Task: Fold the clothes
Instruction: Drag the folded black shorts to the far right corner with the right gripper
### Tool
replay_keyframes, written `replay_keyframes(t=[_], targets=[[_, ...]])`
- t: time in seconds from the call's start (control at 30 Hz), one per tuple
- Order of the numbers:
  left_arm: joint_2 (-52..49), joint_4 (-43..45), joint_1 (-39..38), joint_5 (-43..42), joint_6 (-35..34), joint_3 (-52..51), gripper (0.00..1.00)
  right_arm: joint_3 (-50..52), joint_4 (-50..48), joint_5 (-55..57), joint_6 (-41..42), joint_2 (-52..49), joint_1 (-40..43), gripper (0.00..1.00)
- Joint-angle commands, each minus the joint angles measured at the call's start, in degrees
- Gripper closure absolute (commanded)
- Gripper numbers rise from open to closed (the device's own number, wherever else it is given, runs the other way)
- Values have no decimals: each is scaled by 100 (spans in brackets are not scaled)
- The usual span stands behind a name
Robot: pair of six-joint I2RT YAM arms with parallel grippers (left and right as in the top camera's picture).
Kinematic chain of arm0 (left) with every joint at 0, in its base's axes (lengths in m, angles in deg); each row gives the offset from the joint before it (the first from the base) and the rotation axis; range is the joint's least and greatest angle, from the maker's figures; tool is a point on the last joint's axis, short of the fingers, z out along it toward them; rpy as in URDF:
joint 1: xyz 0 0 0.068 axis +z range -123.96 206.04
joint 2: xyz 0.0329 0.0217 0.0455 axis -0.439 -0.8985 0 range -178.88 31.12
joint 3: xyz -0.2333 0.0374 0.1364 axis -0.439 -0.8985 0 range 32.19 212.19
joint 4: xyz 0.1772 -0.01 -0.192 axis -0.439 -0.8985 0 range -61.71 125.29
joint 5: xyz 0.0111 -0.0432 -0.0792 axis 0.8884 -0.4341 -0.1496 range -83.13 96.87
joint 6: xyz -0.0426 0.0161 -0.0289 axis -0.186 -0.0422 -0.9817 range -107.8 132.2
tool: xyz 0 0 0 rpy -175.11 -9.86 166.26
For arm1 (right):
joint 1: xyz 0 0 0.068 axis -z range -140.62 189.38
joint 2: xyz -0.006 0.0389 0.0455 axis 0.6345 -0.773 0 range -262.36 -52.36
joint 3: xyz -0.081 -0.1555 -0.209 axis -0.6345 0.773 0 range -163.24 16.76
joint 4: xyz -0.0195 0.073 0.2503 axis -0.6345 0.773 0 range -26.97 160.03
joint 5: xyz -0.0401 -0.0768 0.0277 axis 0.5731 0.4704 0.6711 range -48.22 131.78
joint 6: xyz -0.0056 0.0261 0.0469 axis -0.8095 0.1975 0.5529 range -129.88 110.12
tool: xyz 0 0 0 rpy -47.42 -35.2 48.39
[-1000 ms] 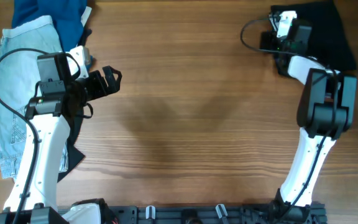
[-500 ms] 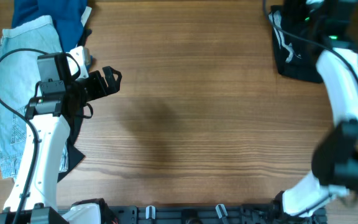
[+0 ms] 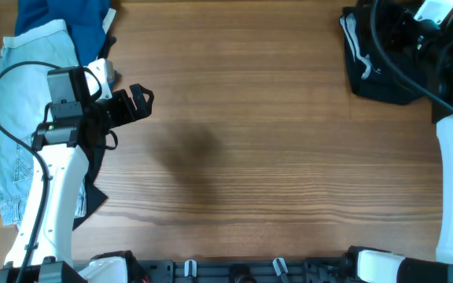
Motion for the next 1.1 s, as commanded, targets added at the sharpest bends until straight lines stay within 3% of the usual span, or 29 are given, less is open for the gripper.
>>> replay_keyframes(t=[0.0, 0.1, 0.33, 0.5, 0.67, 1.07], targets=[[-50, 13, 17, -9, -31, 90, 0, 4, -4, -164, 297, -37, 9, 0], [-50, 13, 17, -9, -31, 90, 0, 4, 0, -164, 297, -66, 9, 0], [-50, 13, 17, -9, -31, 90, 0, 20, 992, -98, -63, -87, 7, 0], [-50, 13, 17, -9, -31, 90, 0, 435, -33, 444, -240, 505, -149, 1], [-50, 13, 17, -9, -31, 90, 0, 1672, -1233, 870, -1521, 1641, -514, 0], [-50, 13, 17, -9, -31, 90, 0, 5978, -3132, 1036, -1547, 4988, -529, 0]])
